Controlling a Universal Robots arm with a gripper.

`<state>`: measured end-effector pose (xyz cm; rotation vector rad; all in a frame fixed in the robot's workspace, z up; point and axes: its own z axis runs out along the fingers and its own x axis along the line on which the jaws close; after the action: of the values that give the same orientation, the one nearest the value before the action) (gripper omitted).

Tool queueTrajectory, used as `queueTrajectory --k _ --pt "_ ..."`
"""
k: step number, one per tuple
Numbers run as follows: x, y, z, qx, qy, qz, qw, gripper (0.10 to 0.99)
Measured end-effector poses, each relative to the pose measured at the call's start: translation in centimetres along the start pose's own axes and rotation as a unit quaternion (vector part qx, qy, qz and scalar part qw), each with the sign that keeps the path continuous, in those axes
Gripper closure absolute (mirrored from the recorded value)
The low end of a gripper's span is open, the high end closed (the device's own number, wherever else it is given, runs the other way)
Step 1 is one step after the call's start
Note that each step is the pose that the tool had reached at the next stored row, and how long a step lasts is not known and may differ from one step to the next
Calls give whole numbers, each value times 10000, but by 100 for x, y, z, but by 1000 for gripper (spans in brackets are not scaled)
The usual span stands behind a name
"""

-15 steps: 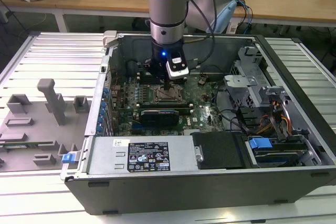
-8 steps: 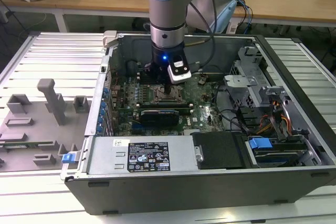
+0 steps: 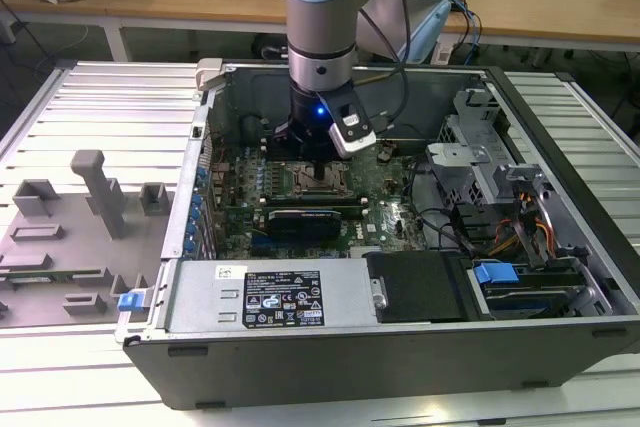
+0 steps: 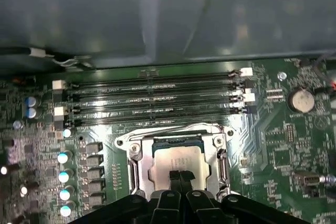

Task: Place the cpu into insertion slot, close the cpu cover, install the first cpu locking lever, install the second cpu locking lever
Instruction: 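Install the first cpu locking lever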

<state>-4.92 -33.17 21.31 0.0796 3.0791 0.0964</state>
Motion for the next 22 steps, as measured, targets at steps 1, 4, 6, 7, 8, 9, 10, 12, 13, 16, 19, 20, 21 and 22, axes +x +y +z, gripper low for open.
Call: queueTrajectory --k 1,4,6,7,8,9,10,12,13,16,19,20,21,22 --pt "-11 1 3 0 11 -126 9999 980" --pt "-11 1 -6 15 28 -299 9995 980" --pt "-13 3 -39 11 31 -364 9993 980" --pt "-14 5 -60 11 31 -372 9993 980" --pt "-16 6 -83 11 32 -374 9993 980" --pt "-18 8 -116 11 32 -375 9993 980" --pt "-19 10 -136 10 31 -375 9993 980" --pt "-22 13 -191 12 32 -375 9993 980" --pt "-23 14 -203 13 32 -375 9993 980" --pt "-24 14 -207 15 31 -376 9993 980" --pt "-23 14 -207 17 32 -375 9993 980" --pt "-23 14 -207 17 32 -375 9993 980" --pt "-23 14 -207 18 32 -375 9993 980" --pt "-24 14 -207 18 32 -375 9993 980"
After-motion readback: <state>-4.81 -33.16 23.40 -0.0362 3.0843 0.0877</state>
